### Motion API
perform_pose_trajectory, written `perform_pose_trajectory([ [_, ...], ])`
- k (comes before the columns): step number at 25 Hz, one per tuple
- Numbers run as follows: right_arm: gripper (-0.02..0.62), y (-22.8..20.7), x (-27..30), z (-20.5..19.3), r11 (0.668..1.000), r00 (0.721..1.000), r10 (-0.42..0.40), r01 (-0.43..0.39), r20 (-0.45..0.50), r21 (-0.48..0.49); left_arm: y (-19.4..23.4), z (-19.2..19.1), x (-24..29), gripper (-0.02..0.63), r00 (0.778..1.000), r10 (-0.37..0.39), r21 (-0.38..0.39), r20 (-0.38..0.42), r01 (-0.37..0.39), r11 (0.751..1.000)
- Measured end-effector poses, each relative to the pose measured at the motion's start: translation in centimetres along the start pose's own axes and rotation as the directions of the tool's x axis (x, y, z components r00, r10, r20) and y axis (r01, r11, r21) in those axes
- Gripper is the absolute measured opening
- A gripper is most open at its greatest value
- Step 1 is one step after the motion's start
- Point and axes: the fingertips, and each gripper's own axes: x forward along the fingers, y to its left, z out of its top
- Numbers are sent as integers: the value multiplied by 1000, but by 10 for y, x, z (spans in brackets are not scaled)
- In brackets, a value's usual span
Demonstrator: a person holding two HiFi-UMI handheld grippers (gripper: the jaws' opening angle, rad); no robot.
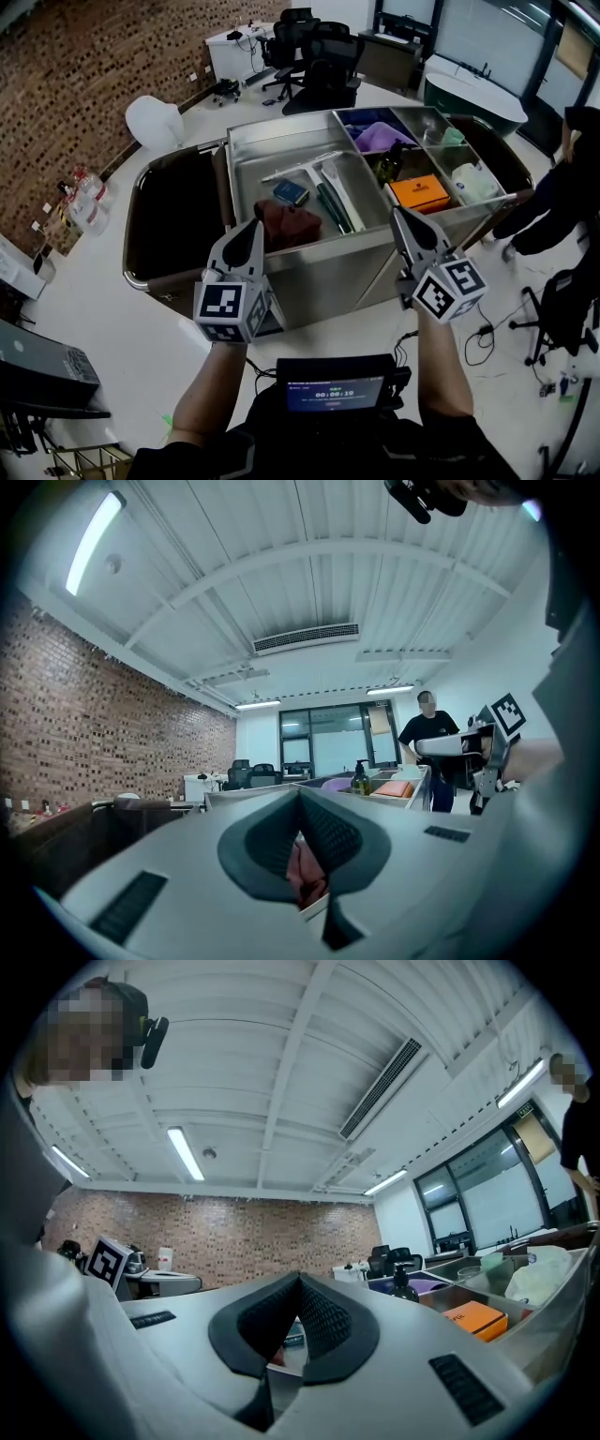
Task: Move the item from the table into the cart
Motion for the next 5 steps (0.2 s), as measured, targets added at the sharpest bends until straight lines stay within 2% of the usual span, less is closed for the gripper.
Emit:
perform_pose_trajectory([
  [5, 5, 2, 0, 0, 1000, 1000, -1, 1, 2, 0, 1, -1, 1, 0, 1000, -2, 0, -3, 2, 1000],
])
